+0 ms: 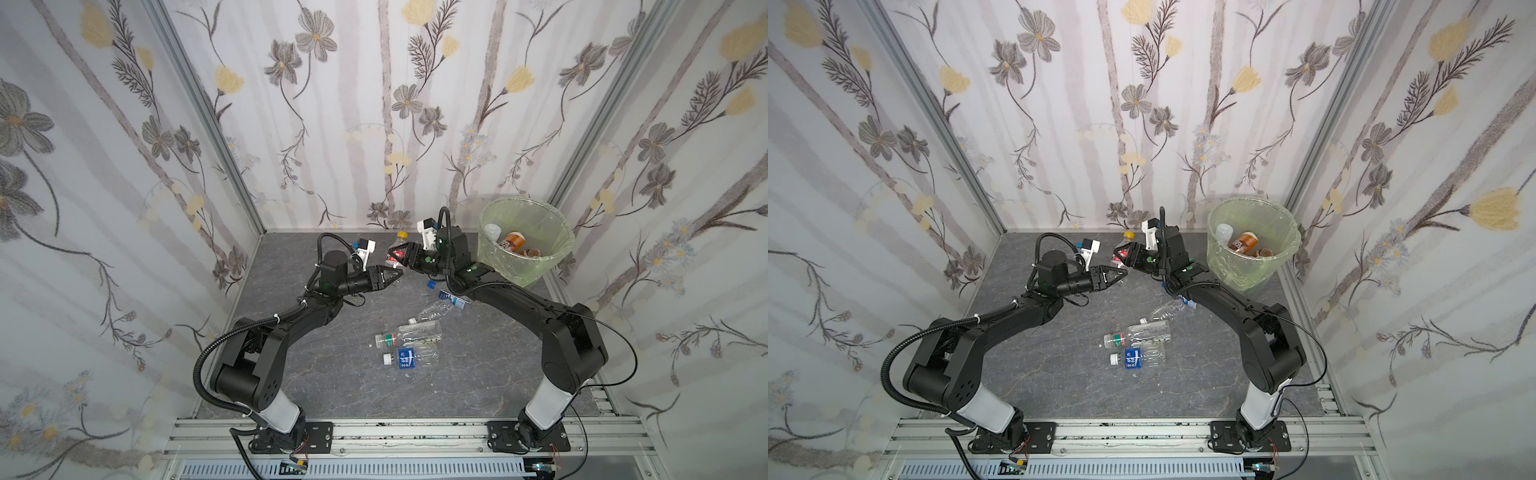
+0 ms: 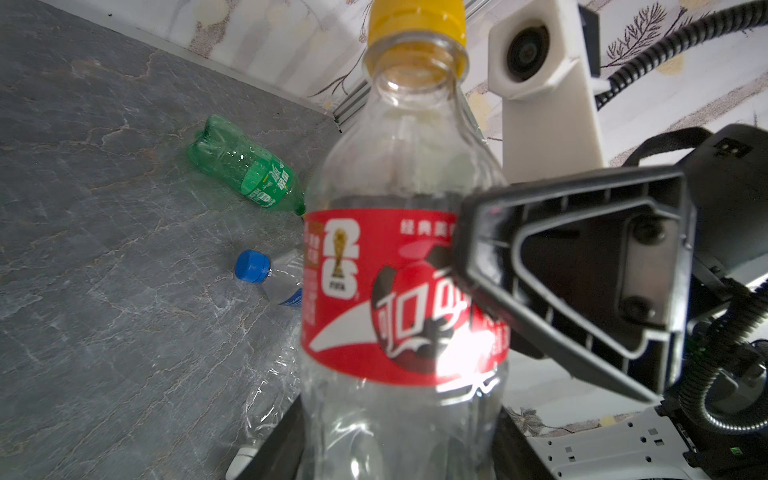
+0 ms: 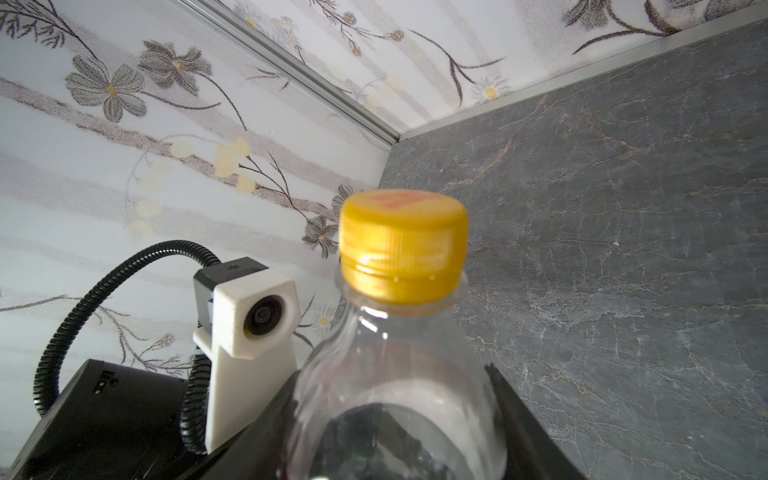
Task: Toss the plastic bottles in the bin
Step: 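Lift the red-labelled bottle with the left gripper while the right closes on it, then open the left gripper while the right carries the red-labelled bottle over the bin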
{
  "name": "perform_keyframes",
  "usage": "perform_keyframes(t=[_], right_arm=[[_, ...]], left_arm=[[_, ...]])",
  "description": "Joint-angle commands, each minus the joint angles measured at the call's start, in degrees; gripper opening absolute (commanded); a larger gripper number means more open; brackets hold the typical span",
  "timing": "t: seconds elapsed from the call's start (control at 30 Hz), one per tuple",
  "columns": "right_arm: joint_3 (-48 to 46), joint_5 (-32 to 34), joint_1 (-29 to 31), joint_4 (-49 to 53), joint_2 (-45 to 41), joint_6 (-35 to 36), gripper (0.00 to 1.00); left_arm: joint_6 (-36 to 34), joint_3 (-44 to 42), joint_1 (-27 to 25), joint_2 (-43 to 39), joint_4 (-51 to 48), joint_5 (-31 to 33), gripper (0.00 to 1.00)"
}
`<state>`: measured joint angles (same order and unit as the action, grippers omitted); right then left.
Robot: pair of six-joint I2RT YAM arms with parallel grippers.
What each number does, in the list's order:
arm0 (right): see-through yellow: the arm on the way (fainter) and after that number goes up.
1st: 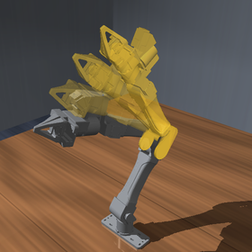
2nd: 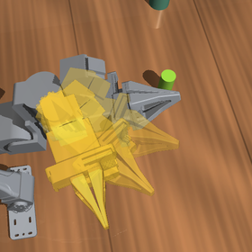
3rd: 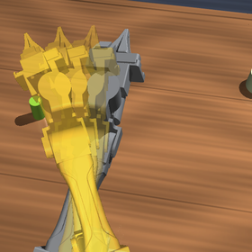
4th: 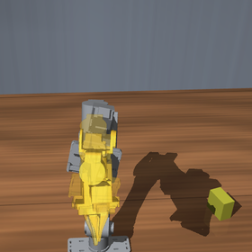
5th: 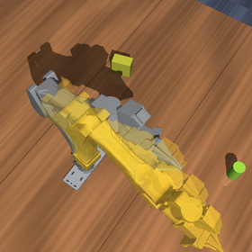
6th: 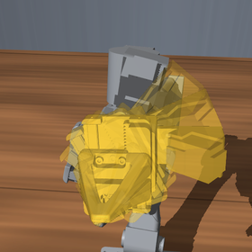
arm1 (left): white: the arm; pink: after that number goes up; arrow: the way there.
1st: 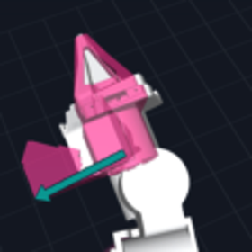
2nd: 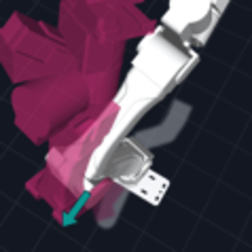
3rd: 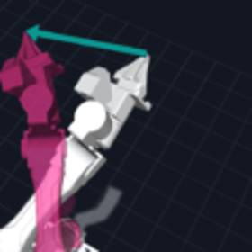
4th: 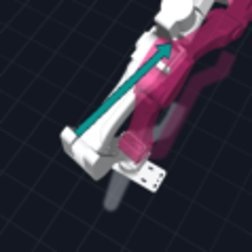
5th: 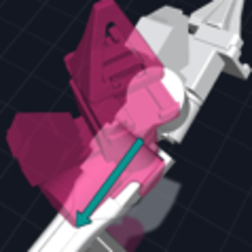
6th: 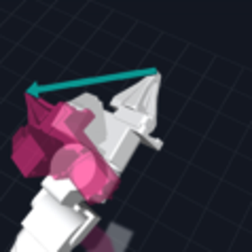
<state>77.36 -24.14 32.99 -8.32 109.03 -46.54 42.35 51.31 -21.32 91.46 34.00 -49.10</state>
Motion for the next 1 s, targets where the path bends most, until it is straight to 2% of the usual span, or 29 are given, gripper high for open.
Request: perform_keyframes(t=[0.0,0.13,0.47,0.67,0.97], right_arm=[[0.52,0.63,0.1,-1.97,0.29,0.31,0.54],[0.7,0.65,0.02,-1.88,0.76,0.48,0.5],[1.11,1.69,-2.69,1.05,-1.07,2.67,0.49],[0.71,2.1,-5.39,3.32,-4.83,4.27,0.49],[-0.36,4.62,-11.29,9.24,-15.69,8.25,0.5]], left_arm=[[0.54,0.54,0.05,0.24,3.01,-0.54,0.56],[0.5,0.2,0.05,0.46,3.05,-0.47,0.62],[0.7,-1.5,0.05,-0.92,3.07,0.41,0.81],[0.64,-1.91,0.01,-2.73,3.01,0.97,1.0],[1.07,1.26,-1.62,-4.08,3.09,0.83,1.0]])
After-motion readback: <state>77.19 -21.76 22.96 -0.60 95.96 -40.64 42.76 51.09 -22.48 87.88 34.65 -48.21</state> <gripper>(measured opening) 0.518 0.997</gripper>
